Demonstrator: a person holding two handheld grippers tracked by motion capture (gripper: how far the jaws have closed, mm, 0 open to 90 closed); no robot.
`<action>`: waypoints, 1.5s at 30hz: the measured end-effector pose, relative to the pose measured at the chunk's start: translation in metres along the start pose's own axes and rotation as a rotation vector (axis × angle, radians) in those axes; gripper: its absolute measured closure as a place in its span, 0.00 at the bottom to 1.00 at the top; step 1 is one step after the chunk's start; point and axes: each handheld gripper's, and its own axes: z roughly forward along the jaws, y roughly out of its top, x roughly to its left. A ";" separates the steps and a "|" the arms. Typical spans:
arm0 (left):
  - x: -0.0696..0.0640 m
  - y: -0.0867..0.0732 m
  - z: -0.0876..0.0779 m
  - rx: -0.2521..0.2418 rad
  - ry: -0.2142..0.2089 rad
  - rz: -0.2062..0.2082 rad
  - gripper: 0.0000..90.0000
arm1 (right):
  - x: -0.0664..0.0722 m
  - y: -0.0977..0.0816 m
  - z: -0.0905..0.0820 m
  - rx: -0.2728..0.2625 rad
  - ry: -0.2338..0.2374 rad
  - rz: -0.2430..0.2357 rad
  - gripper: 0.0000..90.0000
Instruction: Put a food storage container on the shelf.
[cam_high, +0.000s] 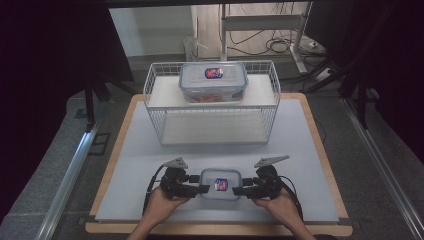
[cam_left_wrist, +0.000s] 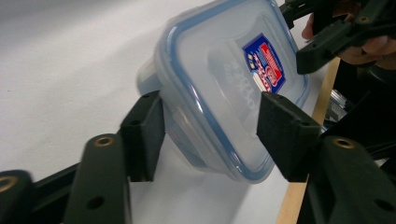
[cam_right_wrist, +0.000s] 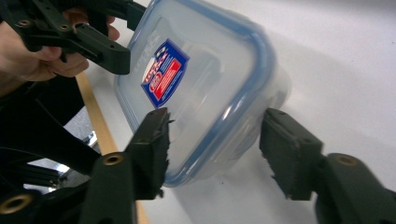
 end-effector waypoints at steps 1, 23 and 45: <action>-0.001 -0.001 -0.001 -0.004 -0.002 0.008 0.50 | 0.000 -0.001 -0.002 -0.015 0.002 0.008 0.56; -0.001 -0.011 -0.010 -0.050 -0.017 -0.020 0.64 | -0.006 -0.011 -0.004 -0.054 0.075 0.071 0.60; 0.013 -0.012 -0.007 -0.076 -0.108 -0.170 0.62 | -0.012 -0.013 -0.004 -0.082 0.120 0.187 0.63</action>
